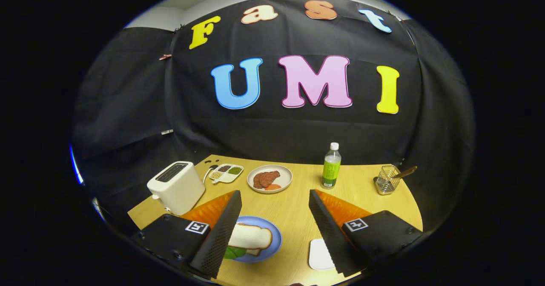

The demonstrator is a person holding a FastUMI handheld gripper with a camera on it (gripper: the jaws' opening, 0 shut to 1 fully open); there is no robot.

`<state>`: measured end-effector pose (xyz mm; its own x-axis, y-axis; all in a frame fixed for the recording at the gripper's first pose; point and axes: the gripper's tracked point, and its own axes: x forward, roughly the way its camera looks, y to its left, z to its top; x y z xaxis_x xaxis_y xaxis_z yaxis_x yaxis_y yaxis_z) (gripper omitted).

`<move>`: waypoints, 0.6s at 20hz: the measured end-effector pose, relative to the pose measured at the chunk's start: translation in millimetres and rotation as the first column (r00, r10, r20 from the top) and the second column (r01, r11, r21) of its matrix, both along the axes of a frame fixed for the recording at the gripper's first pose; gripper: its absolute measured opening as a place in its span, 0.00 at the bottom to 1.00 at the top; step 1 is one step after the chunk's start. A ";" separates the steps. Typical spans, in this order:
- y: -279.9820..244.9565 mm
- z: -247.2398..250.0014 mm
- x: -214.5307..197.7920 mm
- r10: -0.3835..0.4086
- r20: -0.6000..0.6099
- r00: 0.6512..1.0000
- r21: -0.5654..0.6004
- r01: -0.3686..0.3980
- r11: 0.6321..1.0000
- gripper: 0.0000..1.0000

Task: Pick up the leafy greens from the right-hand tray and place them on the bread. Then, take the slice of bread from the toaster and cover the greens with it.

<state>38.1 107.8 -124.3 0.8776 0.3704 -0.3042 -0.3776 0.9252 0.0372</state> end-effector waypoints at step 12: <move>16.5 14.3 2.2 0.011 0.014 1.000 0.018 -0.011 1.000 0.99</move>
